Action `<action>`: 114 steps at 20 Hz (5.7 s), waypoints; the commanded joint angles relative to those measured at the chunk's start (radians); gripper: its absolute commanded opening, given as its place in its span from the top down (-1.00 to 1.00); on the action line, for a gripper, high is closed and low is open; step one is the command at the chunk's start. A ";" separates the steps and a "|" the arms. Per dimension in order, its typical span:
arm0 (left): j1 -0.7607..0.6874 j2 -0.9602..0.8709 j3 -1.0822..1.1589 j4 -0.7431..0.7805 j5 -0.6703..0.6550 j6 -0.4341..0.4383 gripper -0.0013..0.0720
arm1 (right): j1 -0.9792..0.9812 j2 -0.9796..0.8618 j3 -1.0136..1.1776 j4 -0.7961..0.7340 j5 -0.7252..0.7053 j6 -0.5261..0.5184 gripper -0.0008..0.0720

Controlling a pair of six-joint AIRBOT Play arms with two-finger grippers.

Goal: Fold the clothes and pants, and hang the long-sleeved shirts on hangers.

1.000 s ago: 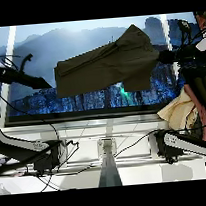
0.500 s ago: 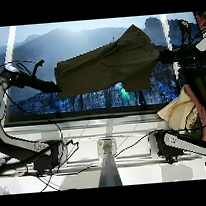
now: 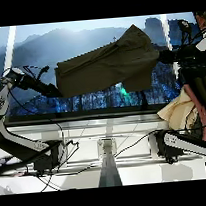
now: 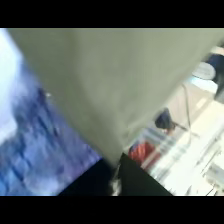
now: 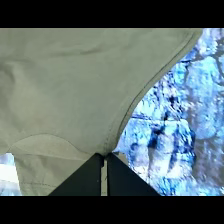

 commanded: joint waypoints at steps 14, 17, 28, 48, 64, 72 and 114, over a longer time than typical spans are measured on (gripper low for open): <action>0.076 0.366 0.732 -0.483 0.189 -0.040 0.92 | 0.001 0.252 0.428 0.137 -0.130 -0.004 0.94; 0.106 0.586 0.739 -0.478 0.461 -0.039 0.92 | 0.001 0.335 0.506 0.177 -0.129 -0.004 0.94; 0.156 0.924 0.729 0.234 0.436 -0.316 0.92 | 0.001 0.534 0.522 0.192 -0.121 -0.106 0.94; -0.120 0.058 0.500 0.268 0.620 -0.279 0.92 | 0.075 -0.460 0.449 0.134 -0.211 -0.051 0.94; 0.015 0.151 0.434 0.249 0.115 -0.311 -0.69 | -0.108 -0.469 0.324 0.003 0.557 -0.055 0.12; 0.136 0.377 -0.032 0.118 0.197 -0.278 -0.63 | -0.092 -0.469 -0.028 0.200 0.295 -0.131 0.04; 0.126 0.257 -0.180 -0.043 0.342 -0.161 0.54 | 0.063 -0.311 -0.115 0.413 0.290 -0.420 0.94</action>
